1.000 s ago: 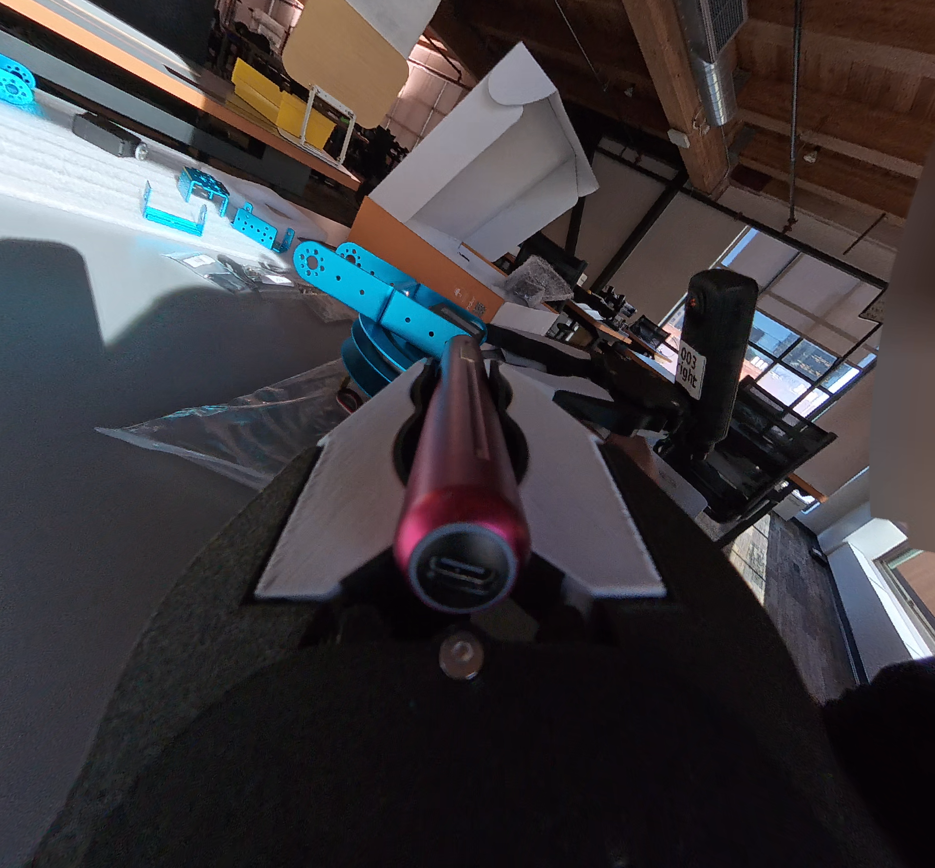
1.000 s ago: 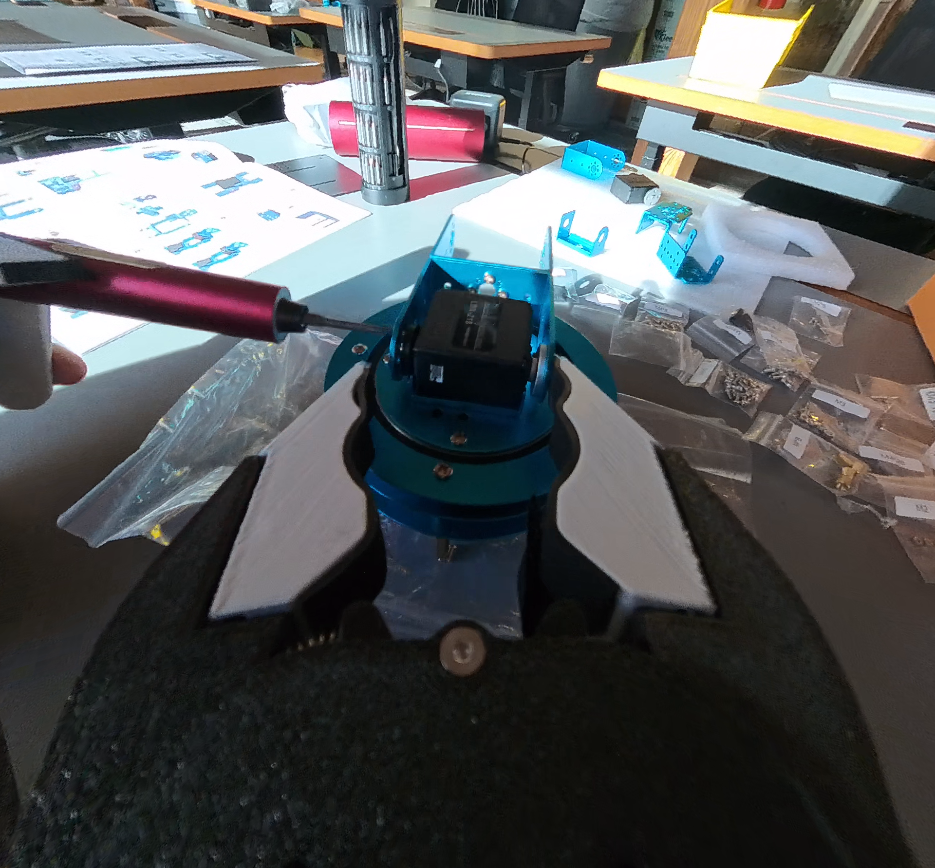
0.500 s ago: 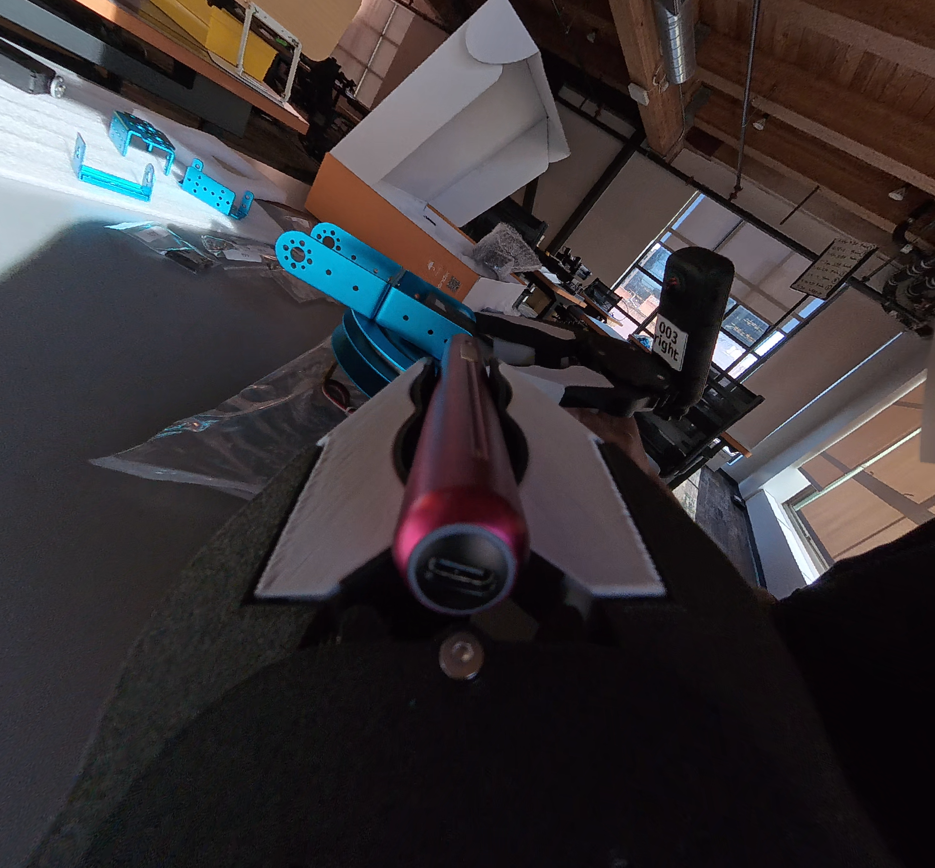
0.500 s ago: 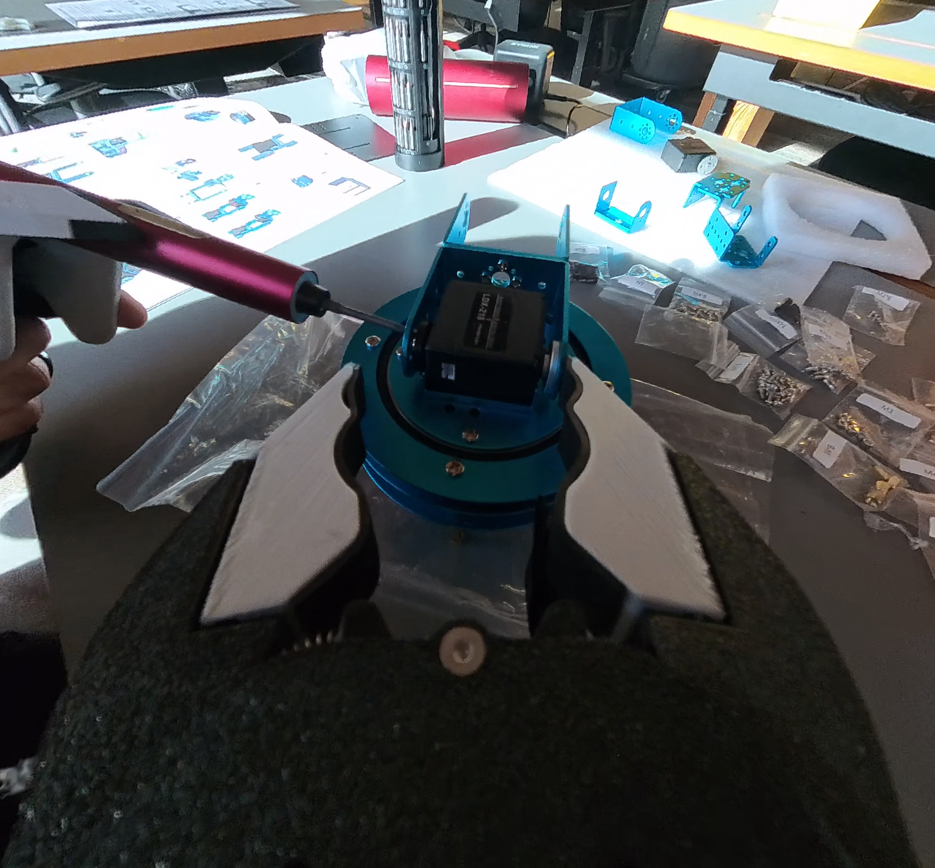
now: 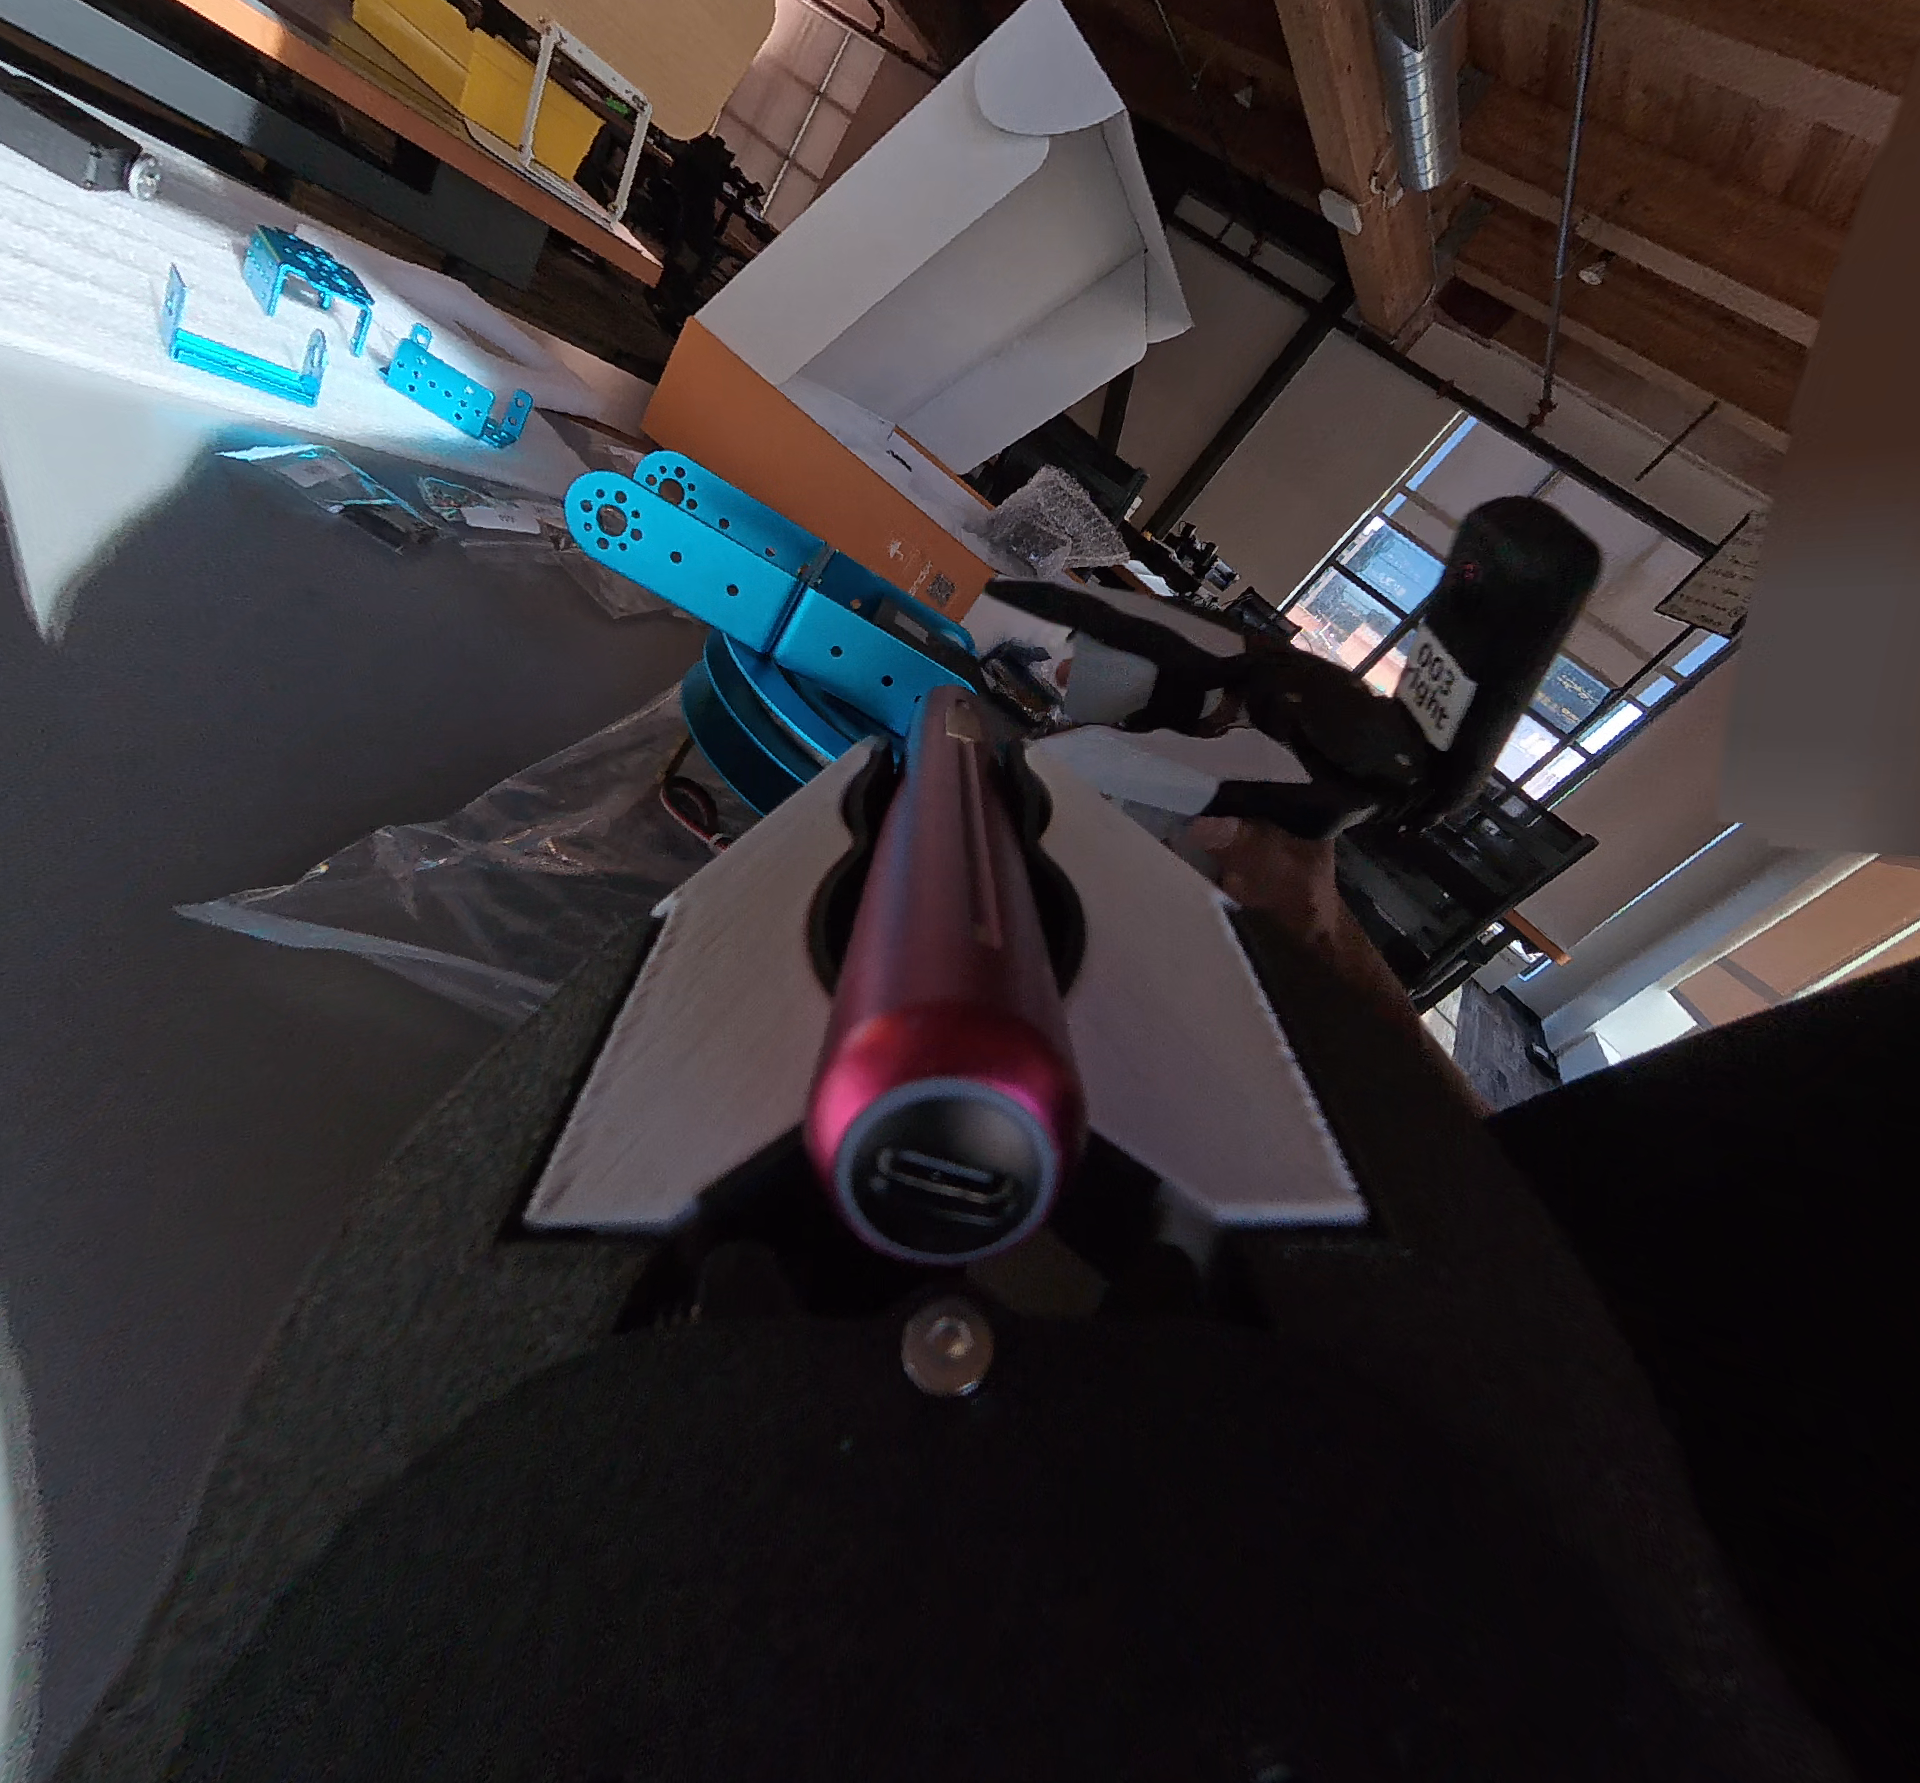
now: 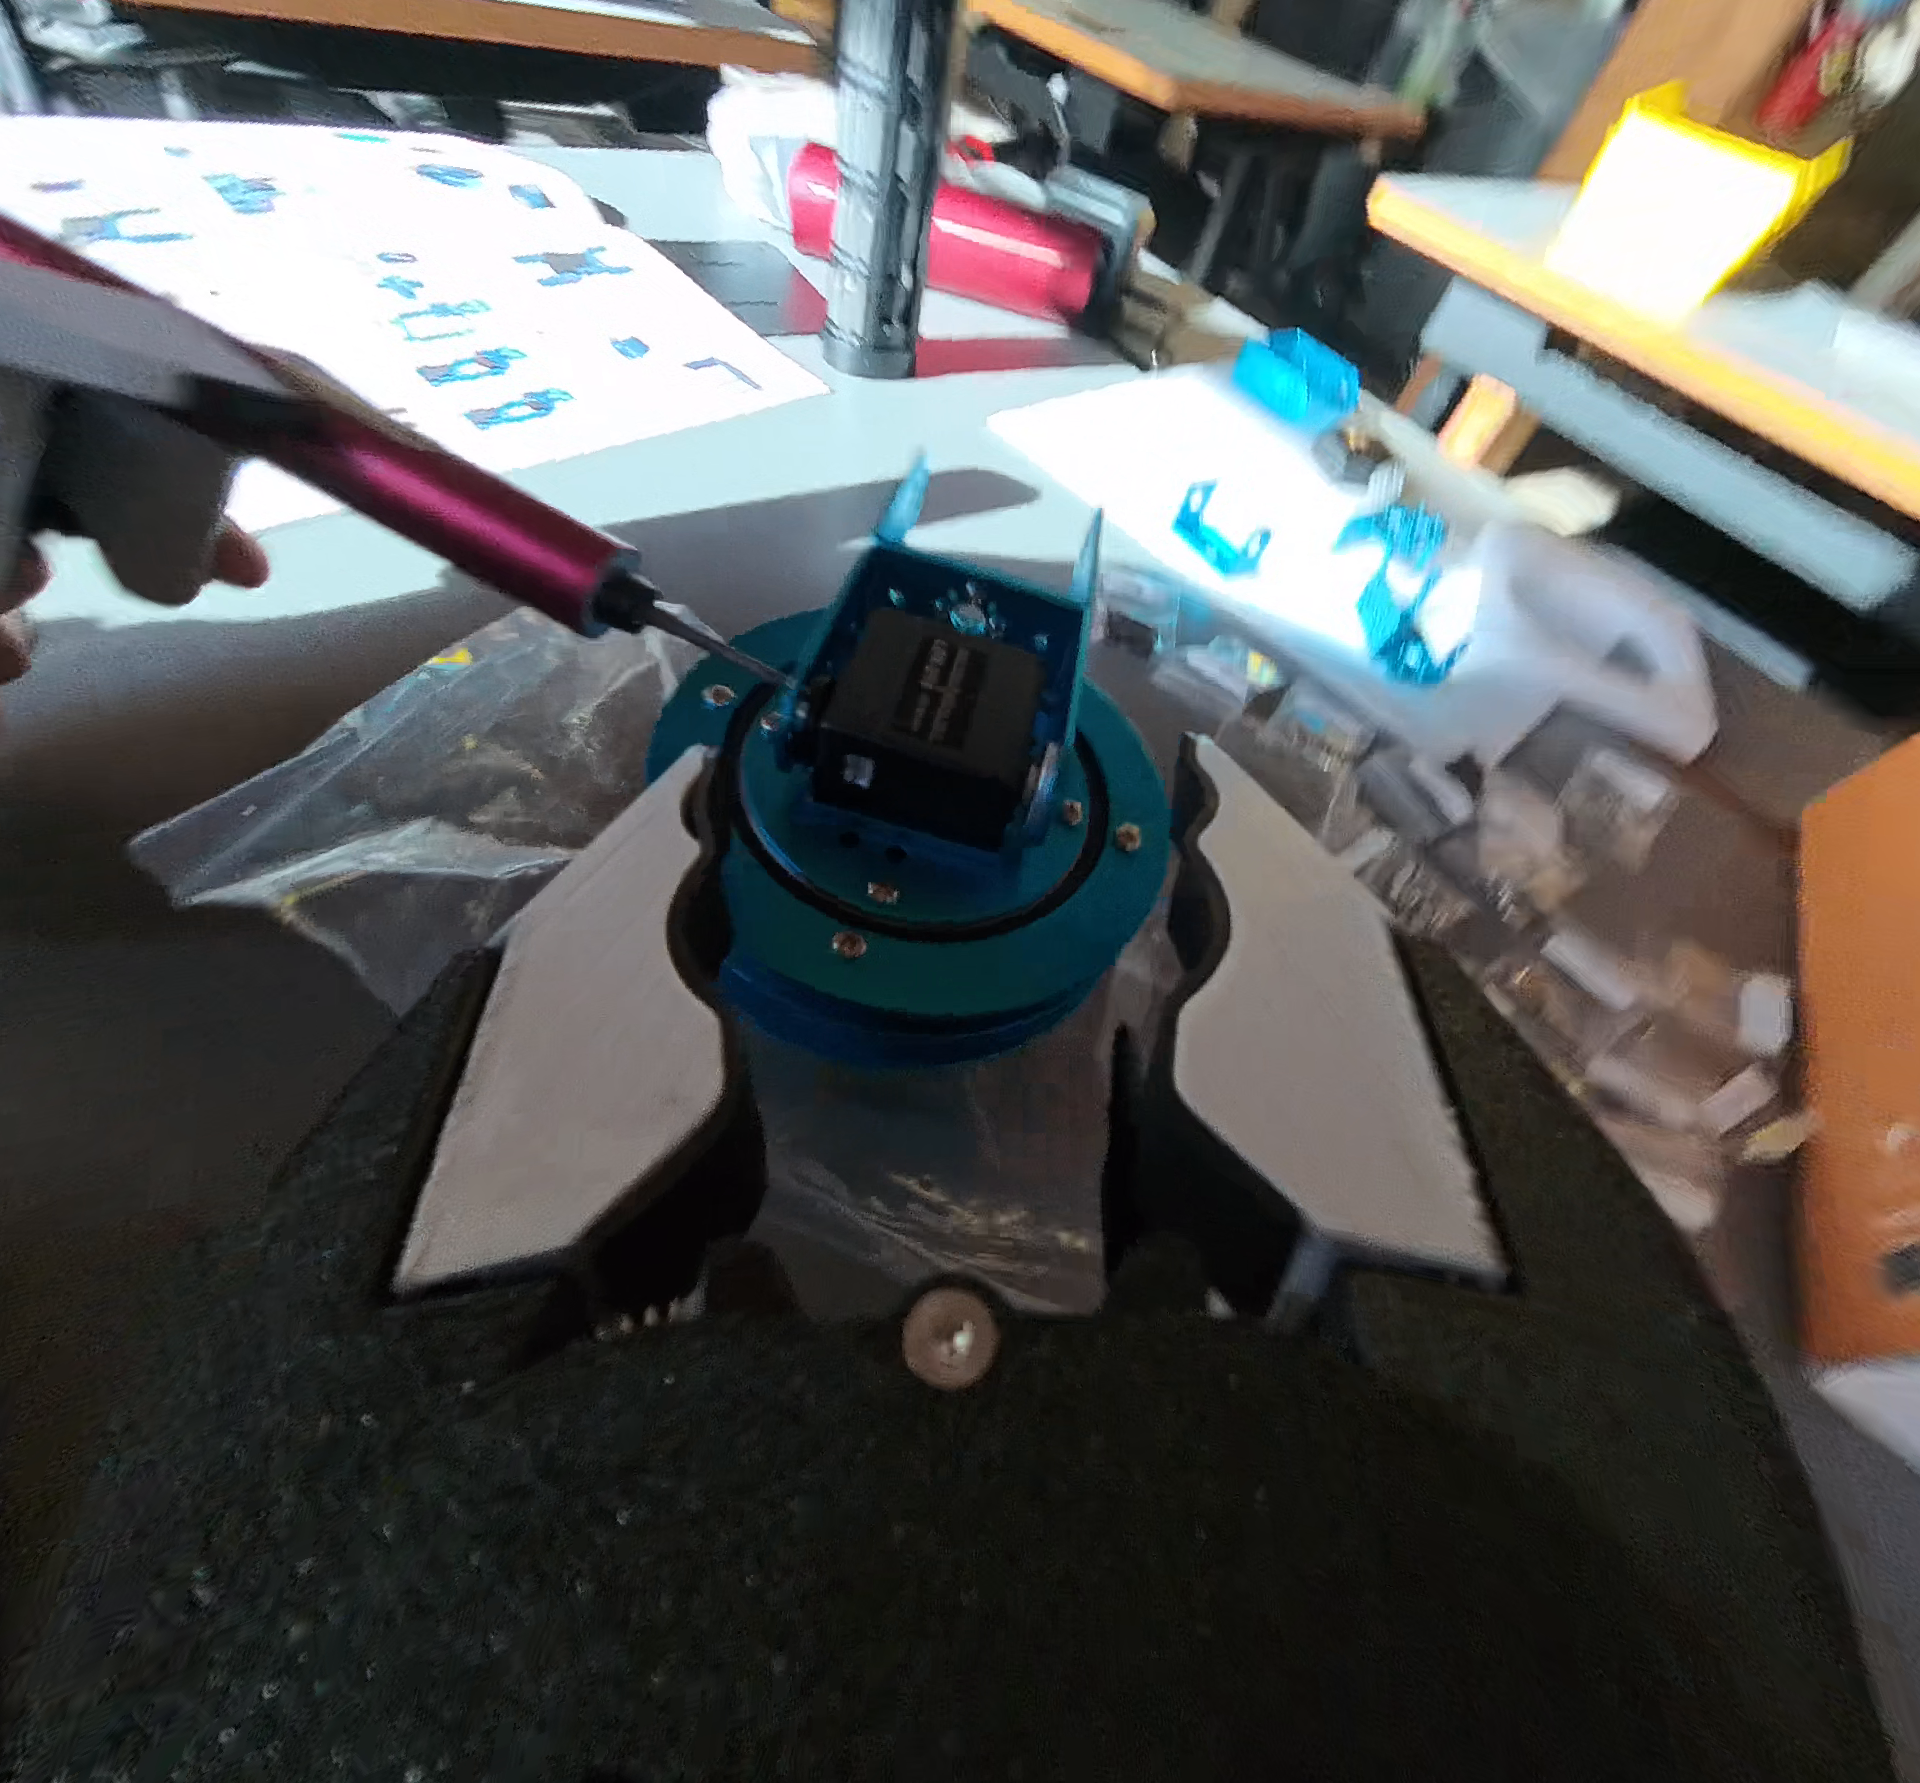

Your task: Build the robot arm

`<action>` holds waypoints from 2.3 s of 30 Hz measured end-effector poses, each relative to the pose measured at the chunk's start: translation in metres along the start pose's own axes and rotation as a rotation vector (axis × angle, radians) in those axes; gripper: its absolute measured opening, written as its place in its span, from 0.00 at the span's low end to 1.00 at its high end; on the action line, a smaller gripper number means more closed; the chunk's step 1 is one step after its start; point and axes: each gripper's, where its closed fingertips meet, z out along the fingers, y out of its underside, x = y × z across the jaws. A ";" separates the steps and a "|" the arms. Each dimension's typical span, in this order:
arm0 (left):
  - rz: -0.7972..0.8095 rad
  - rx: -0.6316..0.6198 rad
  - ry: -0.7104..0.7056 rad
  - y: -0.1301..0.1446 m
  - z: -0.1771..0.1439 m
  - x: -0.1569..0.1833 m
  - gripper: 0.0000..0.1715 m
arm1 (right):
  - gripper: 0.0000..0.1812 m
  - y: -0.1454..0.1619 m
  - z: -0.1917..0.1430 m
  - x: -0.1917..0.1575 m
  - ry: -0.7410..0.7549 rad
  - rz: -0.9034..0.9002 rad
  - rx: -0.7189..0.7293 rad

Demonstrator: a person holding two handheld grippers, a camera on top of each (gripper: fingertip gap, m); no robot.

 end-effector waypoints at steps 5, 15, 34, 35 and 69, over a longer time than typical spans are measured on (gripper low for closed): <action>-0.009 -0.010 -0.017 0.000 0.001 0.002 0.13 | 0.33 -0.039 -0.011 -0.074 -0.231 -0.446 0.075; -0.005 0.012 -0.040 0.006 0.001 0.008 0.12 | 0.13 -0.038 0.024 -0.106 -0.239 -0.772 0.080; -0.028 0.055 -0.087 0.012 0.000 0.012 0.12 | 0.10 -0.035 0.019 -0.108 -0.201 -0.928 0.109; -0.037 0.059 -0.087 0.012 0.000 0.012 0.12 | 0.10 -0.035 0.019 -0.108 -0.199 -0.937 0.110; -0.031 0.034 -0.107 0.012 0.000 0.015 0.12 | 0.10 -0.036 0.014 -0.106 -0.147 -1.019 0.160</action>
